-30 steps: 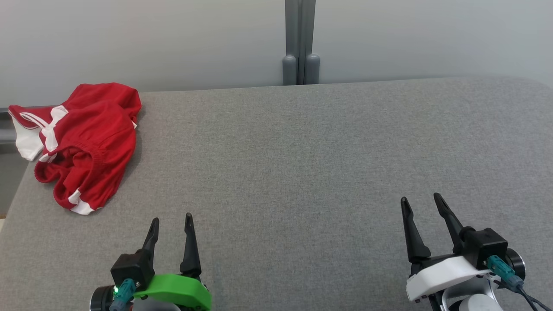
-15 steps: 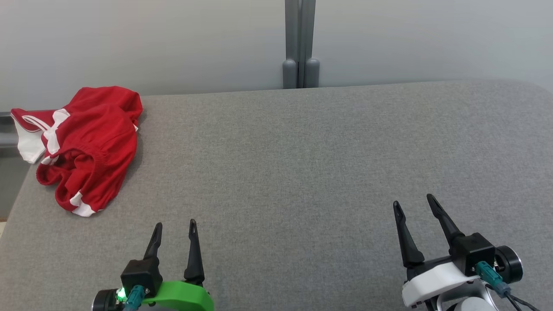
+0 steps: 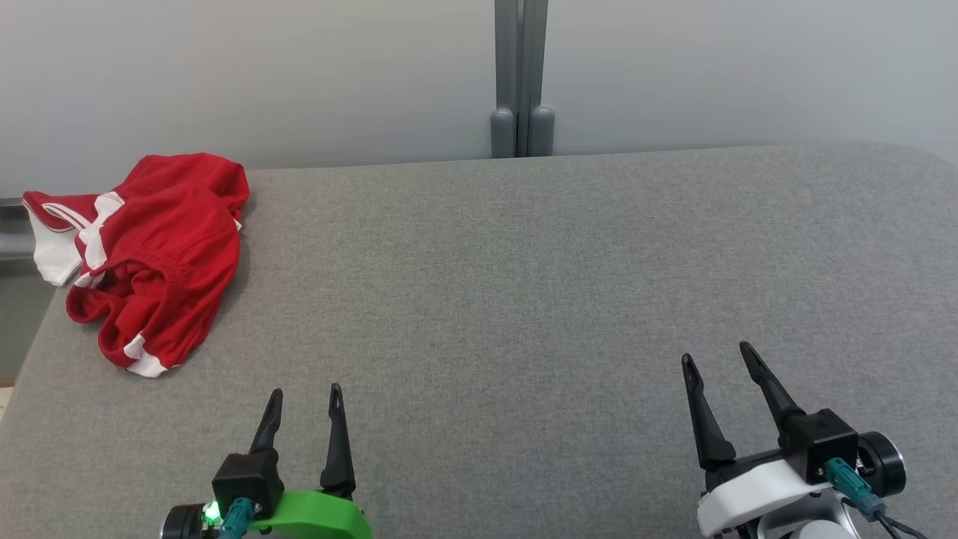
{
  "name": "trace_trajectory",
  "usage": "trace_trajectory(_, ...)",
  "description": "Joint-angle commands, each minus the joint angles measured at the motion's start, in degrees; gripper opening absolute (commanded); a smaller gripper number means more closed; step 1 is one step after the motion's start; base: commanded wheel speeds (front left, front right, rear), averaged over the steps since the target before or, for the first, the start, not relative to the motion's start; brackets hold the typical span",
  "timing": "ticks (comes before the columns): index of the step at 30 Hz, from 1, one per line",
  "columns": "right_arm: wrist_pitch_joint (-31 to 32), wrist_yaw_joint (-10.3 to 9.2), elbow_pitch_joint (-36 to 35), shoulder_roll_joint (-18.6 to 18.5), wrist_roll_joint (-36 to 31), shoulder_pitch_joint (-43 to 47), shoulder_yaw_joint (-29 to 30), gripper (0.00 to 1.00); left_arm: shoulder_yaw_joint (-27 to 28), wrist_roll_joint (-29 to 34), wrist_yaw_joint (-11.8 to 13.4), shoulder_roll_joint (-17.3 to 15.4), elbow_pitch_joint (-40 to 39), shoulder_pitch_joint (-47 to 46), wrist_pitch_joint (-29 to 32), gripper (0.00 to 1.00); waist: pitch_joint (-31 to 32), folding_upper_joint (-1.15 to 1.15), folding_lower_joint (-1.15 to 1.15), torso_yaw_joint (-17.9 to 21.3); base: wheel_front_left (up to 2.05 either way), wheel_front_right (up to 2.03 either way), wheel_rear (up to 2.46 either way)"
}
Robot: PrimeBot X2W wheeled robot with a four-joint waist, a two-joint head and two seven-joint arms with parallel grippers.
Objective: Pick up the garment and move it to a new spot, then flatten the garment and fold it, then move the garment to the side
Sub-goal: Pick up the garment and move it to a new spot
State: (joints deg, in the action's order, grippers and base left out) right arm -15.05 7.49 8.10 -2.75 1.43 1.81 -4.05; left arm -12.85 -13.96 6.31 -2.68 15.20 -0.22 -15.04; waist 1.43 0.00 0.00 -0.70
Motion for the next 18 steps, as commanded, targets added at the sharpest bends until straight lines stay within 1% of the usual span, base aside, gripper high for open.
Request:
trace_trajectory(1, -0.2, 0.0, 0.15, -0.24, 0.43, 0.46, 0.14, 1.0, 0.11, 0.31, 0.07, -0.38, 0.14, 1.03, -0.22, 1.0, 0.0, 0.0, 0.0, -0.01, 0.0, 0.0, 0.0)
trace_trajectory(10, -0.2, 0.0, -0.16, -0.24, 0.46, 0.7, 0.48, 1.0, -0.24, 0.52, -0.07, -0.38, -0.04, 0.68, -0.22, 1.0, -0.06, 0.0, 0.0, -0.78, 0.0, 0.0, 0.0)
trace_trajectory(14, -0.19, 0.0, -0.46, -0.2, 0.59, 1.14, 0.43, 1.0, -0.58, 0.59, 0.08, -0.37, -0.03, 0.03, -0.21, 1.0, -0.03, 0.0, 0.0, -3.09, 0.0, 0.0, 0.0)
trace_trajectory(18, -0.19, 0.0, -0.83, -0.2, 0.92, 1.17, 0.2, 1.0, -0.36, 0.96, 0.11, -0.37, -0.07, -0.16, -0.14, 1.0, -0.05, 0.0, 0.0, -6.64, 0.0, 0.0, 0.0)
